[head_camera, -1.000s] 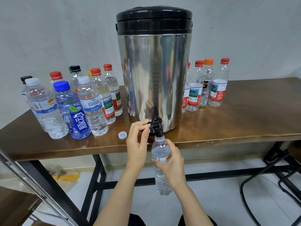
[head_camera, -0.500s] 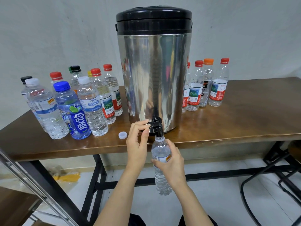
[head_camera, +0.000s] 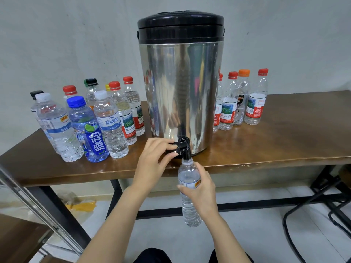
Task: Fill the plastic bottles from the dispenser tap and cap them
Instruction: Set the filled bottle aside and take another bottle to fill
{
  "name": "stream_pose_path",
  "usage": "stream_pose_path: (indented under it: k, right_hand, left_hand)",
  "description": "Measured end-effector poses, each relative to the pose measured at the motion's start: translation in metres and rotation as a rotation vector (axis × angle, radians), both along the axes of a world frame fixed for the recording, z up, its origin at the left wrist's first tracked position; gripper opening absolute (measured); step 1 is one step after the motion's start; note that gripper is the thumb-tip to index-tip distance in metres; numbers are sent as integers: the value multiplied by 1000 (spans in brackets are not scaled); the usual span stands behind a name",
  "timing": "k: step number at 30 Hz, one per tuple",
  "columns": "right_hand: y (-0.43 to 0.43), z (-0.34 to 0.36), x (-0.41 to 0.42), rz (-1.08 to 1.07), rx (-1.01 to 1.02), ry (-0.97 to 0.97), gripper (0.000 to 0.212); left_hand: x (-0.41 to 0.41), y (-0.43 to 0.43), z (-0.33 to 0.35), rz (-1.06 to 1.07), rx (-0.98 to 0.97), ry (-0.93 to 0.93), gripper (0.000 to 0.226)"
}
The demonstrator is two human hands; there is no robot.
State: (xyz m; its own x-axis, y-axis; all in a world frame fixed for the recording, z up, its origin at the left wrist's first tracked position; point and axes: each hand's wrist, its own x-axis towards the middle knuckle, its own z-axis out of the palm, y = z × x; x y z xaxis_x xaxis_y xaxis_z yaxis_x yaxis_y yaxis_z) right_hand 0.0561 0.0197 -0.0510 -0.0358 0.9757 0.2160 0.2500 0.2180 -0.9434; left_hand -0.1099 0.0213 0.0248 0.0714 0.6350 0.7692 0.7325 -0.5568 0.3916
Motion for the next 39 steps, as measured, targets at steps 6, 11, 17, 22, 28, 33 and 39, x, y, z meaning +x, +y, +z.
stream_pose_path:
  k: [6, 11, 17, 22, 28, 33, 39]
  right_hand:
    - [1, -1, -1, -6, 0, 0, 83]
    - [2, -1, 0, 3, 2, -6, 82]
    - [3, -1, 1, 5, 6, -24, 81]
    - [3, -2, 1, 4, 20, -17, 81]
    - [3, -2, 2, 12, 14, 6, 80]
    - [3, -2, 3, 16, 15, -4, 80]
    - [2, -1, 3, 11, 16, -23, 80]
  left_hand:
    - [-9, 0, 10, -8, 61, 255, 22]
    - [-7, -2, 10, -6, 71, 256, 18]
    - [-6, -3, 11, -30, 77, 244, 18]
    - [-9, 1, 10, -19, 116, 336, 14]
    - [-8, 10, 52, -115, 157, 546, 15]
    - [12, 34, 103, -200, -76, 689, 16]
    - [4, 30, 90, -188, -73, 610, 19]
